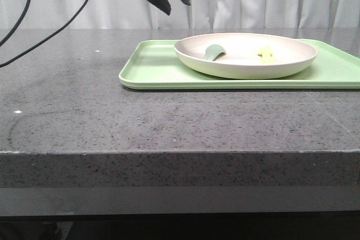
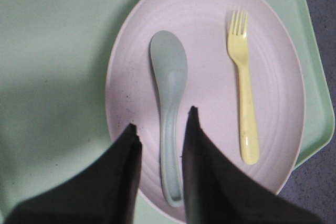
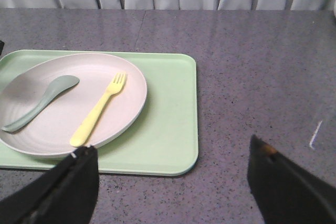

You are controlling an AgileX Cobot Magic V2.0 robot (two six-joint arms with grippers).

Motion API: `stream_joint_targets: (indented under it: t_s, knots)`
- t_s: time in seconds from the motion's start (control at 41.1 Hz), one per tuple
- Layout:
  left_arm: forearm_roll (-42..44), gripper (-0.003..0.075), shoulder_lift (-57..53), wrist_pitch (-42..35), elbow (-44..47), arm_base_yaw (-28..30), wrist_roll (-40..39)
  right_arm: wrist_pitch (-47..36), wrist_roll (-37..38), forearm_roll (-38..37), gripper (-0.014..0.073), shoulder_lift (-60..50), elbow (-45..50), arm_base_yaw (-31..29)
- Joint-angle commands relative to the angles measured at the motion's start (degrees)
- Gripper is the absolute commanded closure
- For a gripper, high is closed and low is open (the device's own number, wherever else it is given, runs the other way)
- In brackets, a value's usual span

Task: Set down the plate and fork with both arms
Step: 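Open the left gripper and raise it away from the plate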

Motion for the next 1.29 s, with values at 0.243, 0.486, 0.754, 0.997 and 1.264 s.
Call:
stream_joint_targets:
  t_s: [0.243, 0.486, 0.754, 0.997, 1.264]
  knots:
    - [2.1, 0.0738, -6.7, 1.4, -2.0, -1.6, 2.8, -4.2, -0.2, -0.1, -0.0008, 0.4, -2.2, 0.0]
    - [17.9, 0.0738, -13.9, 1.4, 5.3, -2.1, 3.5, -4.1, -0.2, -0.1, -0.0008, 0.4, -2.2, 0.0]
    - [25.4, 0.0738, -25.8, -5.0, 25.2, 0.5, 1.5, -4.1, -0.2, -0.1, -0.0008, 0.4, -2.2, 0.0]
    - [25.4, 0.0738, -42.5, -22.9, 50.4, 5.8, 0.8, -2.2, -0.2, -0.1, -0.0008, 0.4, -2.2, 0.0]
    - [28.1, 0.0738, -63.4, -46.1, 73.9, 10.6, 1.1, -1.8, -0.2, -0.1, -0.0008, 0.4, -2.2, 0.0]
